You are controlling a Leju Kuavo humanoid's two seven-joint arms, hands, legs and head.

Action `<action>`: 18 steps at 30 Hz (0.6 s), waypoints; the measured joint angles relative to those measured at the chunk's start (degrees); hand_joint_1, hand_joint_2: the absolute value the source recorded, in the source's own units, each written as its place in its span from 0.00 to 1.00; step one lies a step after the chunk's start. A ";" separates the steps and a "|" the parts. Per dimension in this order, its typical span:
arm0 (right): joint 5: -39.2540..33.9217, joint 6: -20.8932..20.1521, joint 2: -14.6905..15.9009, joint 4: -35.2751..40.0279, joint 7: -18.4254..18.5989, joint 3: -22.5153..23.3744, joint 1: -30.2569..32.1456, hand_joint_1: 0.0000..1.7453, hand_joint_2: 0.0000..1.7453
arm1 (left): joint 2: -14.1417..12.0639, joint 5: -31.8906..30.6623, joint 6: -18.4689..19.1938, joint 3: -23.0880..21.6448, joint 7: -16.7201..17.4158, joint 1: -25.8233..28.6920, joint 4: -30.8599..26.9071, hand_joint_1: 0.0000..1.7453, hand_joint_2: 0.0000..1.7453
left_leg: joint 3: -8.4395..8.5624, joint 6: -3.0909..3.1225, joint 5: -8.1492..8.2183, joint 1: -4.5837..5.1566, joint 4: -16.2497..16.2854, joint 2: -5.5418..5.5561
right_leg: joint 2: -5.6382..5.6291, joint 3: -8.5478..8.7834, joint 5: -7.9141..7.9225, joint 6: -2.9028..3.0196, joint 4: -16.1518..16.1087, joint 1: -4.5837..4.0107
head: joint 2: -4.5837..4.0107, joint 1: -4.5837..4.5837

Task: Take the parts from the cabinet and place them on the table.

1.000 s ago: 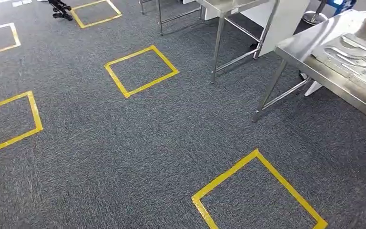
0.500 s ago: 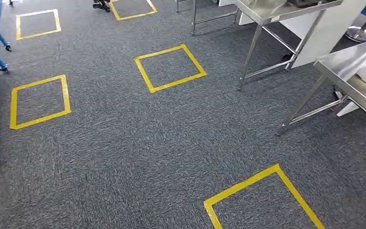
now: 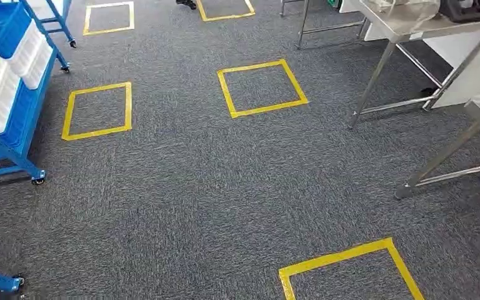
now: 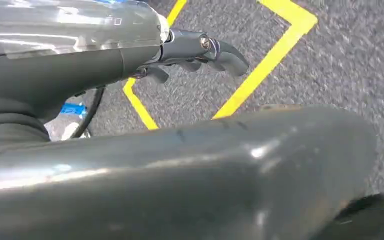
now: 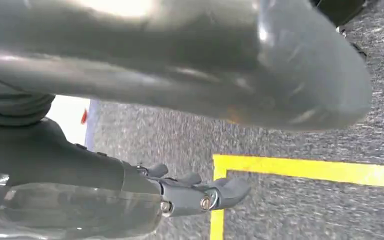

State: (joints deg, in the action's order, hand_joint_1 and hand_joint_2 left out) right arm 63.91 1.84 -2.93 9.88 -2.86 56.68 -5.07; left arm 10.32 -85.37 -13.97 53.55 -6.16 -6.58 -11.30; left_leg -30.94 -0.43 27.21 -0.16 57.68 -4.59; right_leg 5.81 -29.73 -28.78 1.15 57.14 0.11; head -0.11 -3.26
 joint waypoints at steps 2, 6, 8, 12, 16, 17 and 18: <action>0.07 0.31 0.00 -0.02 0.59 0.00 -0.02 0.00 0.00 | -0.11 -0.02 -0.02 -0.50 -0.44 -0.53 0.00 0.00 0.00 | -0.30 0.64 -0.25 0.42 -0.32 1.15 | 1.09 -0.04 -0.14 -0.60 0.18 -0.24 | 0.00 0.00; 0.15 0.42 -0.09 -0.02 0.78 0.00 -0.48 0.00 0.00 | -0.41 -0.63 0.02 -0.87 -0.20 -0.07 0.00 0.00 0.00 | -0.02 1.68 -1.15 -0.08 -1.40 3.41 | -2.47 -0.17 -1.80 -1.90 1.63 0.26 | 0.00 0.00; 0.96 0.13 -0.48 -0.07 1.69 -0.07 -0.22 0.00 0.00 | -0.59 -1.00 0.35 -0.92 0.52 0.00 0.00 0.00 0.00 | -0.36 2.10 -1.45 -0.06 -1.39 4.40 | -5.23 -3.74 -6.50 -2.10 9.36 0.60 | 0.00 0.00; 1.57 0.07 -0.85 -0.15 2.62 -0.20 0.33 0.00 0.00 | -1.16 -1.03 0.81 -0.94 0.90 1.26 0.00 0.00 0.00 | -0.48 2.05 -1.48 0.01 -1.07 7.61 | -5.58 -7.40 -6.42 -2.41 16.21 1.00 | 0.00 0.00; 3.39 0.02 -0.90 -0.20 3.61 -1.03 0.42 0.00 0.00 | -1.40 -1.79 2.42 -1.20 3.81 1.27 0.00 0.00 0.00 | -0.98 0.80 -1.16 0.13 -0.02 10.62 | -10.27 -1.09 -0.18 -2.16 1.11 1.66 | 0.00 0.00; 4.05 -0.15 -0.90 -0.20 3.39 -1.44 0.41 0.00 0.00 | -1.53 -1.79 3.00 -1.29 5.05 1.31 0.00 0.00 0.00 | -1.22 0.38 -1.42 -0.01 -0.23 11.20 | -9.54 -1.23 -0.08 -1.87 1.40 1.52 | 0.00 0.00; 4.92 -0.31 -0.90 -0.20 3.06 -1.86 0.37 0.00 0.00 | -1.62 -1.70 3.57 -1.29 6.08 1.49 0.00 0.00 0.00 | -1.37 0.05 -1.47 -0.19 -0.32 11.59 | -9.17 -1.25 -0.12 -1.53 1.48 1.25 | 0.00 0.00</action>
State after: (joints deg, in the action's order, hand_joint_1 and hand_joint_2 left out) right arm 68.83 1.53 -3.82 9.68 0.20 54.82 -4.70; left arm 8.70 -87.08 -10.40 52.26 -0.08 -5.09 -11.30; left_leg -32.30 -0.38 25.73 -0.34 57.37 7.00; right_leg -3.36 -30.98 -28.90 -0.38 58.62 1.37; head -0.11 -3.26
